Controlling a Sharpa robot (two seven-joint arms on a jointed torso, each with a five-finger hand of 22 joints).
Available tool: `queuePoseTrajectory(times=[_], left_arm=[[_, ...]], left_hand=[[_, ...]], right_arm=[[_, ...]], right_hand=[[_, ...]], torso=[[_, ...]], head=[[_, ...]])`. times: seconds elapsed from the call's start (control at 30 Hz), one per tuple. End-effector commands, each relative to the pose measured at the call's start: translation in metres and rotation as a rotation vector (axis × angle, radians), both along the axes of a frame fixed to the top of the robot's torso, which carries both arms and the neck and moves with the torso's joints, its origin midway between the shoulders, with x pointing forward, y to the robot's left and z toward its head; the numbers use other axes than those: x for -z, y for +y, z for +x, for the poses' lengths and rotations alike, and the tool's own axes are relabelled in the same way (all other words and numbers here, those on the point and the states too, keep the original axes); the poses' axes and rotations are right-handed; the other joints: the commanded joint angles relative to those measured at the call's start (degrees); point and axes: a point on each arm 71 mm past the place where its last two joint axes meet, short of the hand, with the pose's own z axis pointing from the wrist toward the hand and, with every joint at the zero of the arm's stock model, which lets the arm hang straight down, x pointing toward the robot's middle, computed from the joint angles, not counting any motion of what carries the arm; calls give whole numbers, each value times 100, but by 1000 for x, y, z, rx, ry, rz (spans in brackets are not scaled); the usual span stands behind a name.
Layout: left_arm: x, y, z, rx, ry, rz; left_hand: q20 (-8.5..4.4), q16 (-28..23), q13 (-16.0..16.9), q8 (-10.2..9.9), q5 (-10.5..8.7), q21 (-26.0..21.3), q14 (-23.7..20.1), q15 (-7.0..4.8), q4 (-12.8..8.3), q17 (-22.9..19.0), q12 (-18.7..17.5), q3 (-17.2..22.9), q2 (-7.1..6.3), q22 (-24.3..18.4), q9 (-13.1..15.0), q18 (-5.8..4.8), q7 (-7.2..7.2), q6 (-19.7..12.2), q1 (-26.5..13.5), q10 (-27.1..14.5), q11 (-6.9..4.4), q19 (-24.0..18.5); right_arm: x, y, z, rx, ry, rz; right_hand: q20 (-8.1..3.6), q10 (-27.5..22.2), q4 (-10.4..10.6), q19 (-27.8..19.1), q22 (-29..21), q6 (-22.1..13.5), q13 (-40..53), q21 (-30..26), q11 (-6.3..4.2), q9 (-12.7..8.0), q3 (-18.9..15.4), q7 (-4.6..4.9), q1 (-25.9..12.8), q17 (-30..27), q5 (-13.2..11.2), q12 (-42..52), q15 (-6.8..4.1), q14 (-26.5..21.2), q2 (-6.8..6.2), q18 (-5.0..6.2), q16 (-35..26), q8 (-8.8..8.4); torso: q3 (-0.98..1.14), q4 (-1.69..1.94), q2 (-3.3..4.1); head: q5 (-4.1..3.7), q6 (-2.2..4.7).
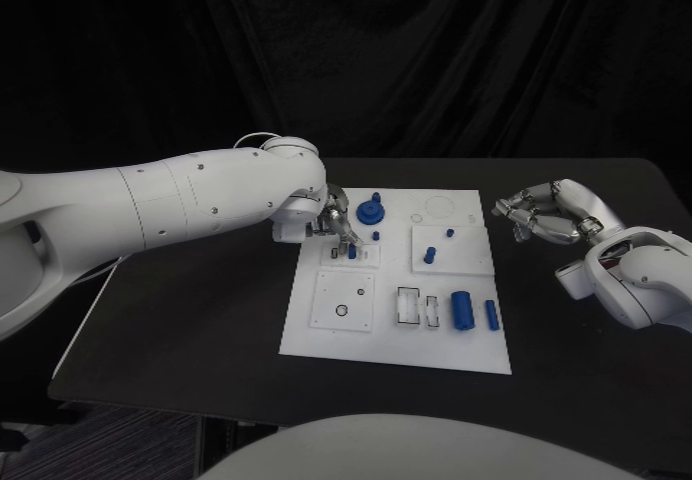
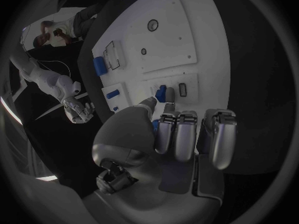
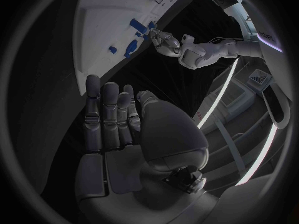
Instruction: Assemble the parts on the task board
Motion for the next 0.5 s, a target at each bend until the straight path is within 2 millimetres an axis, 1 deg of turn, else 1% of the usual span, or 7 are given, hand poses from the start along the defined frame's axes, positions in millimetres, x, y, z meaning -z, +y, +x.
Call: queuePoseTrajectory(times=[0.03, 0.17, 0.3, 0.43, 0.5], left_arm=[[2, -2, -1, 14, 19, 4], [3, -2, -1, 13, 16, -4], [3, -2, -1, 13, 12, -12], [3, -3, -1, 17, 11, -18], [3, -4, -1, 19, 11, -21]], left_hand=[[-32, 15, 1507, 26, 4, -30, 606, -15, -53, 1509, 21, 9, 5, 1448, 85, -35, -2, -50, -65, 607, -29, 507], [-32, 15, 1507, 46, 23, -53, 606, -16, -88, 1509, 21, 47, 17, 1440, 163, -29, -6, -76, -65, 607, -31, 496], [-33, 15, 1507, 68, 40, -42, 606, -18, -129, 1509, 21, 95, 29, 1444, 237, -32, -13, -88, -56, 607, -34, 502], [-33, 15, 1507, 81, 49, -59, 606, -19, -160, 1509, 21, 129, 31, 1439, 288, -27, -17, -97, -51, 607, -38, 493], [-33, 15, 1507, 82, 50, -59, 606, -19, -162, 1509, 21, 132, 32, 1439, 292, -27, -17, -99, -52, 607, -38, 493]], right_arm=[[1, 1, -1, -7, 6, -15], [1, 1, -1, -8, 6, -16], [1, 1, -1, -8, 6, -17], [1, 1, -1, -7, 6, -17], [1, 2, -1, -7, 7, -17]], right_hand=[[-16, 40, -3, 40, 7, 2, -8, -27, -5, -7, 28, -55, 61, -10, 39, 10, 2, 35, 14, 65, 5, 35], [-17, 42, -5, 43, 7, 1, -14, -29, -6, -7, 35, -56, 69, -8, 49, 8, 1, 41, 11, 65, 6, 36], [-17, 42, -5, 43, 7, 1, -14, -29, -6, -7, 35, -56, 69, -8, 49, 8, 1, 41, 11, 65, 6, 36], [-17, 42, -5, 43, 7, 1, -14, -29, -6, -7, 35, -56, 69, -8, 49, 8, 1, 41, 11, 65, 6, 36], [-19, 52, -7, 48, 7, 1, -14, -31, -8, -7, 46, -57, 80, -14, 63, 11, 0, 46, 10, 65, 3, 37]], torso=[[-4, 0, -1], [-4, -3, 1], [-6, 3, 1], [1, 2, -3], [1, 0, -2]], head=[[4, 1], [-7, 1], [-18, 1], [-11, 1], [-15, 1]])
